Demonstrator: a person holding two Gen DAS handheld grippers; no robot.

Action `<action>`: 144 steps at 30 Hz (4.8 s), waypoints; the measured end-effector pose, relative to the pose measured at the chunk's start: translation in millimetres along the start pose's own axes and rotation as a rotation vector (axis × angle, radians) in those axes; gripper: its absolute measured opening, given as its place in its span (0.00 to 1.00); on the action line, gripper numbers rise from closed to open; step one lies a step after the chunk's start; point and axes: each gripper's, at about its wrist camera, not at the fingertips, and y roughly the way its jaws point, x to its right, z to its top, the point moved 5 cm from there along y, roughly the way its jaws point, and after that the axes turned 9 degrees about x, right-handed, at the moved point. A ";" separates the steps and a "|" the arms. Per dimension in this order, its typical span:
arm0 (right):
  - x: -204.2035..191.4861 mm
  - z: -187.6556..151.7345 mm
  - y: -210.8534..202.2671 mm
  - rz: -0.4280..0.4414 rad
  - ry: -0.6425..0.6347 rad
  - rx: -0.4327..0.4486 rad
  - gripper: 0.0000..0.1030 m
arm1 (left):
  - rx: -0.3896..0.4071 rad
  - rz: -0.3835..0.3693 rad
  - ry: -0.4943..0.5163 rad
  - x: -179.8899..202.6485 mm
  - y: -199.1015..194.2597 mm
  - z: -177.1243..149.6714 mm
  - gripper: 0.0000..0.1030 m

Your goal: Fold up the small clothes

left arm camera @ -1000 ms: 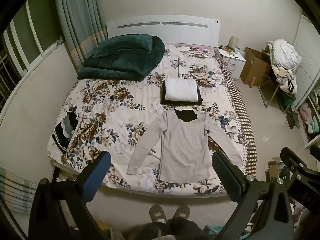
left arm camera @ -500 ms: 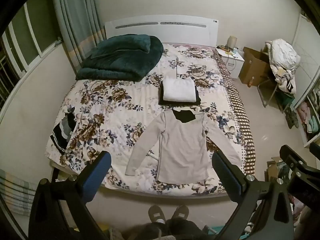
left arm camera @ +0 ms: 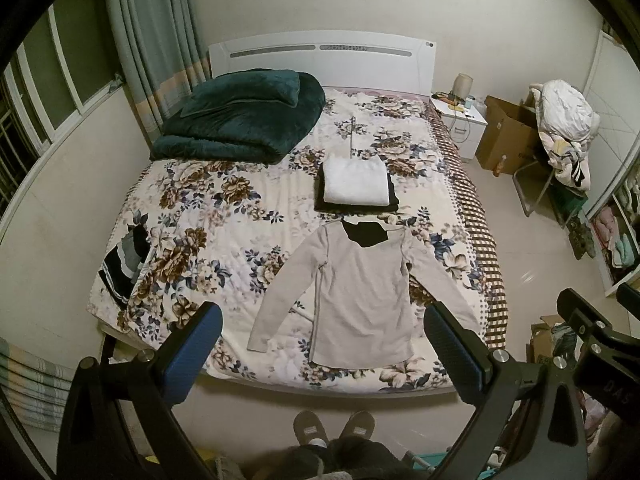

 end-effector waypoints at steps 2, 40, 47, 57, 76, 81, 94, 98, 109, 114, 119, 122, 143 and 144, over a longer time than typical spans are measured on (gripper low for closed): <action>-0.1 0.2 -0.5 0.000 0.000 0.000 1.00 | -0.001 -0.002 0.000 0.0 -0.1 -0.1 1.00; -0.6 3.6 -3.5 0.001 0.000 0.008 1.00 | 0.006 -0.008 -0.006 -0.2 -0.3 0.0 1.00; -1.2 4.0 -2.9 0.000 0.000 0.011 1.00 | 0.007 -0.010 -0.007 -0.2 -0.4 0.1 1.00; -2.6 4.3 -0.9 0.000 0.000 0.010 1.00 | 0.008 -0.010 -0.004 -0.1 0.3 0.0 1.00; -8.9 -11.4 76.1 -0.010 0.133 -0.068 1.00 | 0.067 0.046 0.029 23.1 85.1 2.6 1.00; 29.0 -66.3 181.1 -0.054 0.259 -0.167 1.00 | 0.009 0.095 0.061 19.5 176.7 -23.8 1.00; 239.9 -279.6 486.6 -0.205 0.658 -0.466 1.00 | -0.273 0.260 0.013 50.5 418.1 -142.6 1.00; 280.3 -342.7 566.9 -0.222 0.788 -0.529 0.97 | -0.346 0.295 -0.025 49.9 469.8 -181.2 1.00; 288.2 -385.4 643.2 -0.153 0.994 -0.448 0.07 | -0.421 0.285 -0.001 58.1 524.0 -230.7 1.00; 303.1 -360.9 609.0 -0.244 0.889 -0.404 0.06 | -0.414 0.267 -0.010 54.9 520.4 -226.5 1.00; 341.2 -355.4 593.5 -0.334 0.872 -0.417 0.06 | -0.390 0.257 0.002 50.0 515.7 -221.7 1.00; 341.4 -351.7 604.5 -0.306 0.836 -0.463 0.10 | -0.393 0.259 -0.009 43.4 511.1 -224.2 1.00; 71.7 -400.2 620.8 0.271 0.501 -0.741 0.02 | -0.569 0.112 -0.240 -32.4 481.6 -360.2 0.87; 72.1 -400.3 615.5 0.260 0.495 -0.739 0.02 | -0.564 0.089 -0.242 -26.7 486.0 -362.2 0.84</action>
